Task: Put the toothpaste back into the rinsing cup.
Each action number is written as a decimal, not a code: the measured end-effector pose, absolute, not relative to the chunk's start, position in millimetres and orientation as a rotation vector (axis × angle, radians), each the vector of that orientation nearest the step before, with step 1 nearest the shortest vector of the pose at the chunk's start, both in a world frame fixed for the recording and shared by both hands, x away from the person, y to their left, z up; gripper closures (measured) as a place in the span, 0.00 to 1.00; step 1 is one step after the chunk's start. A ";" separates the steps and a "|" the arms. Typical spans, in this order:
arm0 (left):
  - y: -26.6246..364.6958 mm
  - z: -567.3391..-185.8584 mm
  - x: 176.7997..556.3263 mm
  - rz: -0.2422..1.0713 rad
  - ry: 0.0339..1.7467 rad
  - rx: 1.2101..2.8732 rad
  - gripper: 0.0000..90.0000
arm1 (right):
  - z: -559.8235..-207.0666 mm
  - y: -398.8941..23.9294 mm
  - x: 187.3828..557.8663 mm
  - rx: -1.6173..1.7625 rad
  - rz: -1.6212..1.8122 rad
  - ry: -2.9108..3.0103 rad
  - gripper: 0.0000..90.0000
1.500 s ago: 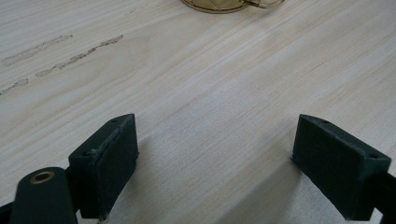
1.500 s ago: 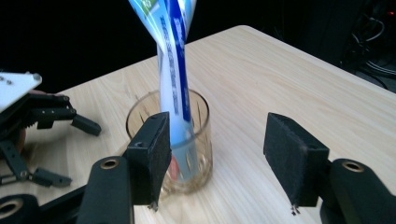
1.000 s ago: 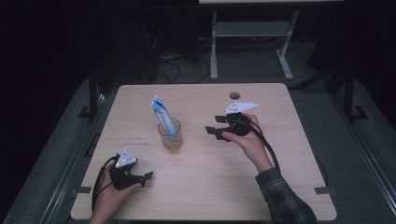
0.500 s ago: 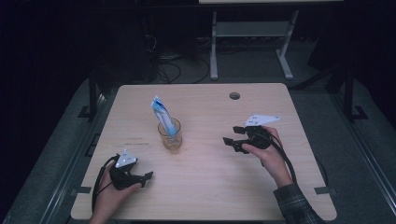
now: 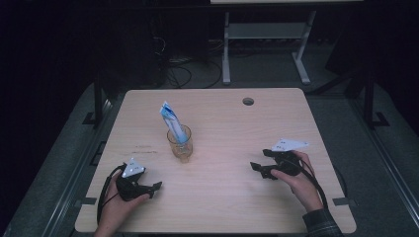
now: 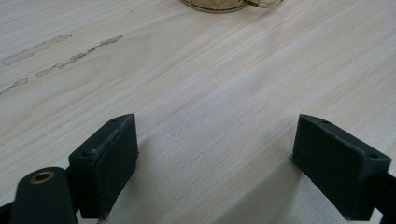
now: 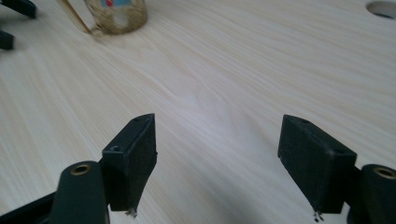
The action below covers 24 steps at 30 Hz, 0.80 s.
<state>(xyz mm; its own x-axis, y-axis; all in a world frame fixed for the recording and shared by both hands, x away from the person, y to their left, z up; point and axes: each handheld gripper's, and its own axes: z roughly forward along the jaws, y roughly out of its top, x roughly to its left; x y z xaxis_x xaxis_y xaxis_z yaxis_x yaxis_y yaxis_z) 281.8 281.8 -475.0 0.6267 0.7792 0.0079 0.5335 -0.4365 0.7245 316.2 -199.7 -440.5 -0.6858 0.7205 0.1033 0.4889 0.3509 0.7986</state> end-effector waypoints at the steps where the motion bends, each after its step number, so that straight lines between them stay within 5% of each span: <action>1: 281.7 -475.2 281.8 0.449 1.023 2.143 0.15 | -442.5 -202.8 314.7 1.091 1.237 2.346 0.30; 24: 281.7 -475.3 281.6 0.451 1.022 2.142 0.15 | -477.2 -243.1 281.1 1.194 0.988 2.347 0.24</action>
<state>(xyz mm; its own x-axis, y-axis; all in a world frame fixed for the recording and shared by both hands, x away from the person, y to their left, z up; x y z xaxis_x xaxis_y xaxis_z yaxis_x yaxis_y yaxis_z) 281.6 281.7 -475.3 0.6258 0.7799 0.0087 0.5318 -0.4348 0.7268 281.1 -243.1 -477.2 -0.5958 0.8029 0.0206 0.5759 0.4092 0.7077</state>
